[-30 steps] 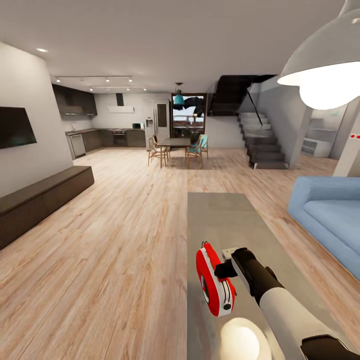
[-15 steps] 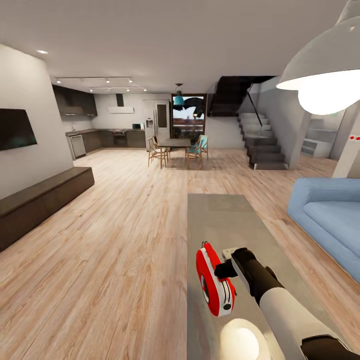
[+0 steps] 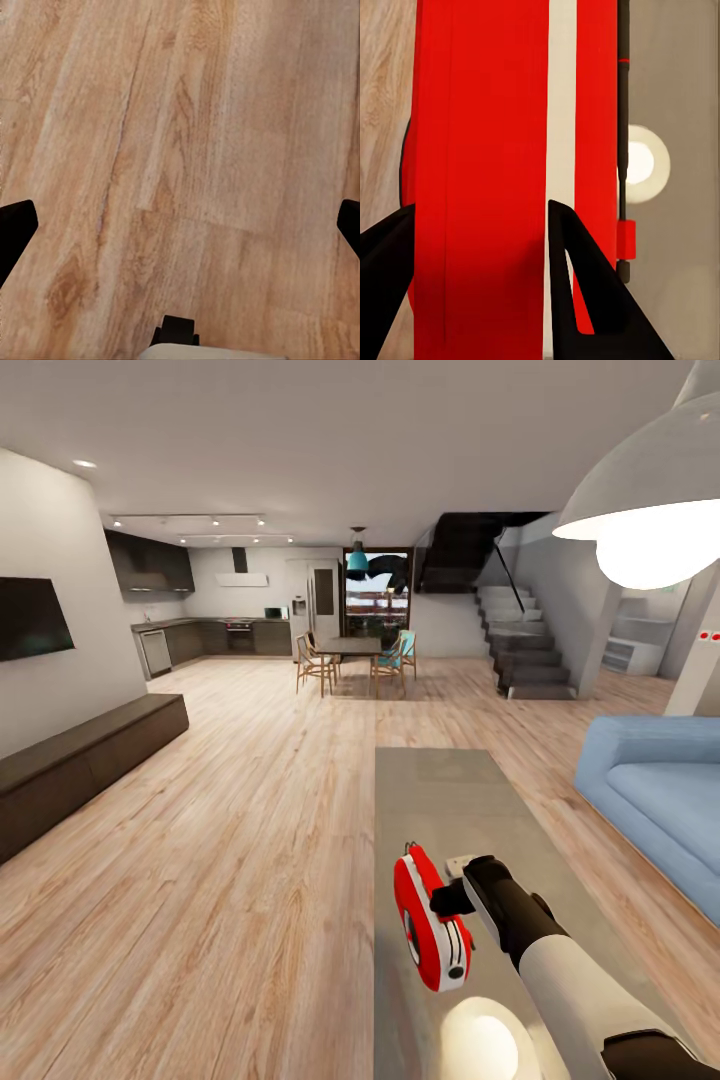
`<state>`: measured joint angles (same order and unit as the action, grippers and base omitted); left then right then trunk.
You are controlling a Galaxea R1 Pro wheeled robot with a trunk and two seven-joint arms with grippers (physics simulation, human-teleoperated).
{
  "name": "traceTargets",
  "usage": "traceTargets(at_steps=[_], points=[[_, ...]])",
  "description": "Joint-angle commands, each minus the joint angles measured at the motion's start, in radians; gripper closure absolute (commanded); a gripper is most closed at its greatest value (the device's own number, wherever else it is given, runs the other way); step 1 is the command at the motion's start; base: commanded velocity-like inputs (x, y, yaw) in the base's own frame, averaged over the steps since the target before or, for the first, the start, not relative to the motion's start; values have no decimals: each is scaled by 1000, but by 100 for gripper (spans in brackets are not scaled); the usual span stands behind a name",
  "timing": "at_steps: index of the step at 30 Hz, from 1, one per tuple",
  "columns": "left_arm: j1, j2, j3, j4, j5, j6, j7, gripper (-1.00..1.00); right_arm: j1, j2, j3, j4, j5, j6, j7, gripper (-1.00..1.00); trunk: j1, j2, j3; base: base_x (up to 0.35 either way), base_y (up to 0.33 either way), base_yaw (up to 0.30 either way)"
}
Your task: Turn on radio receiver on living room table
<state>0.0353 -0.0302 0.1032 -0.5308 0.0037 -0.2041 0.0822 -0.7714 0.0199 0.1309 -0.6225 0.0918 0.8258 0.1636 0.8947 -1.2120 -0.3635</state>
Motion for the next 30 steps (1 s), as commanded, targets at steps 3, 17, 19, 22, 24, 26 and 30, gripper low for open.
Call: traceTargets(at_steps=[3, 17, 19, 22, 24, 26, 30], points=[[0, 4, 0, 0, 2, 3, -1, -100, 0, 0, 1, 0, -3, -5, -3, 100, 0, 0, 0, 0, 0, 0], [0, 13, 7, -69, 7, -2, 6, 100, 0, -3, -4, 24, -19, -214, -128, 100, 0, 0, 0, 0, 0, 0], [0, 23, 46, -89, 15, -1, 13, 100, 0, -3, -4, 25, -20, -220, -127, 100, 0, 0, 0, 0, 0, 0], [0, 23, 87, -137, 27, 7, 7, 100, 0, -3, -2, 26, -17, -223, -78, 100, 0, 0, 0, 0, 0, 0], [0, 19, 91, -209, 28, 31, -2, 100, 0, -4, 1, 27, -11, -221, 4, 100, 0, 0, 0, 0, 0, 0], [0, 17, 81, -271, 28, 84, -20, 100, 0, -6, 2, 26, 2, -220, 82, 100, 0, 0, 0, 0, 0, 0], [0, 18, 29, -469, 28, 308, -112, 100, 0, -22, 2, 26, 112, -221, 293, 100, 0, 0, 0, 0, 0, 0]])
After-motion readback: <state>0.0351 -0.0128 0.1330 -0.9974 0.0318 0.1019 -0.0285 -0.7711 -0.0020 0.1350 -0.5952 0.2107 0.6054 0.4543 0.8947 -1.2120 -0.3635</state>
